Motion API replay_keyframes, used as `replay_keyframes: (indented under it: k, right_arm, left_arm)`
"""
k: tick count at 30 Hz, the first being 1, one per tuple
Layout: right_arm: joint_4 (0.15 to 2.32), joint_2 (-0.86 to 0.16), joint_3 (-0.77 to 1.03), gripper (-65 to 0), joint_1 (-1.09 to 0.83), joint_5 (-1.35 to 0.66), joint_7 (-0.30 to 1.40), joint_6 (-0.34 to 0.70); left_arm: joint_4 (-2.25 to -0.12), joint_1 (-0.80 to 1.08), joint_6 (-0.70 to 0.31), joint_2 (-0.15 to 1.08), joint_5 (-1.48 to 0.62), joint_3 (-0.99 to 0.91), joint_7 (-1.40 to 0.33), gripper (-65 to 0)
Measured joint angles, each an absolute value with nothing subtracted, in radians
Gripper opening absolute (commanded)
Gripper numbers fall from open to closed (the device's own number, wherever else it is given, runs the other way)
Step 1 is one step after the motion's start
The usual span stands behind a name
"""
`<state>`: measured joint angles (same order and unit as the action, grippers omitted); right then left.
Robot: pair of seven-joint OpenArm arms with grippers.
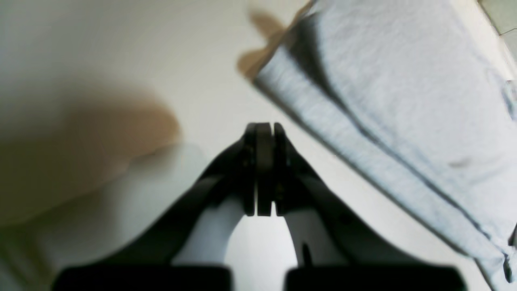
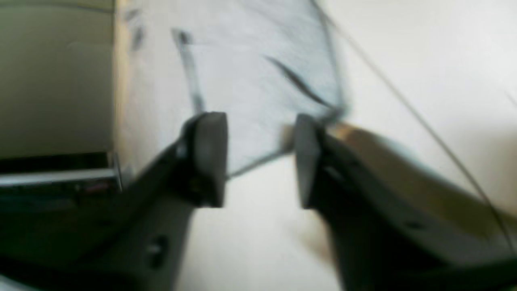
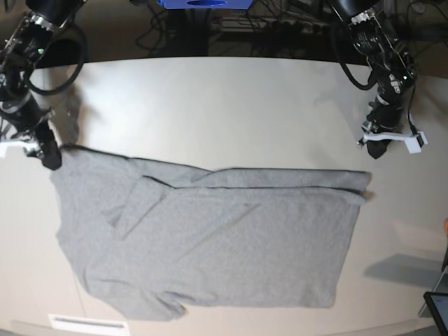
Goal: Fold the T-shirt properly
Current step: 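Lower both grippers onto the shirt's collar edge and pinch the fabric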
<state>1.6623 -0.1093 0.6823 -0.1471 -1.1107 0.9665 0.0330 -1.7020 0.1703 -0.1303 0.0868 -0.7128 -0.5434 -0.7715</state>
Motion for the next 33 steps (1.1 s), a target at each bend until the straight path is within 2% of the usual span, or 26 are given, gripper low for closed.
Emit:
replay_keyframes:
  k: [2,3,4,6,8,11,15,18,33]
  right_arm:
    - [1.691,-0.147,0.615,-54.3,-0.139,-1.116,0.981,0.036]
    - [1.702,-0.171,0.570,-52.7,-0.139,-1.111,0.999,0.036]
    - [1.713,-0.196,0.518,-50.6,-0.139,-1.106,0.997,0.033]
    - [1.765,-0.244,0.399,-45.8,-0.142,-1.052,0.960,0.031]
    - [1.836,-0.288,0.283,-43.1,-0.141,-0.954,0.891,0.036]
    - [1.869,-0.307,0.145,-40.2,-0.136,-0.754,0.840,0.043]
    - [1.861,-0.307,0.029,-32.2,-0.150,-0.521,0.792,0.039]
    - [1.861,-0.307,-0.025,-30.3,-0.146,-0.447,0.731,0.045]
    - [1.737,-0.307,-0.033,-30.3,-0.127,-0.438,0.654,0.037]
  left_arm:
    - [-1.705,0.141,-0.130,0.093,-0.709,-0.543,-0.770,-64.8]
    - [-1.705,0.126,-0.130,0.096,-0.710,-0.543,-0.770,-61.6]
    - [-1.706,0.115,-0.131,0.102,-0.707,-0.542,-0.770,-57.4]
    - [-1.713,0.101,-0.134,0.124,-0.640,-0.530,-0.769,-45.0]
    - [-1.713,0.091,-0.130,0.154,-0.528,-0.481,-0.751,-38.5]
    - [-1.718,0.089,-0.135,0.167,-0.387,-0.377,-0.617,-35.1]
    - [-1.692,0.089,-0.146,0.154,-0.271,-0.314,-0.515,-27.9]
    - [-1.645,0.085,-0.134,0.158,-0.266,-0.302,-0.507,-26.7]
    - [-1.552,0.068,-0.138,0.144,-0.258,-0.298,-0.447,-26.7]
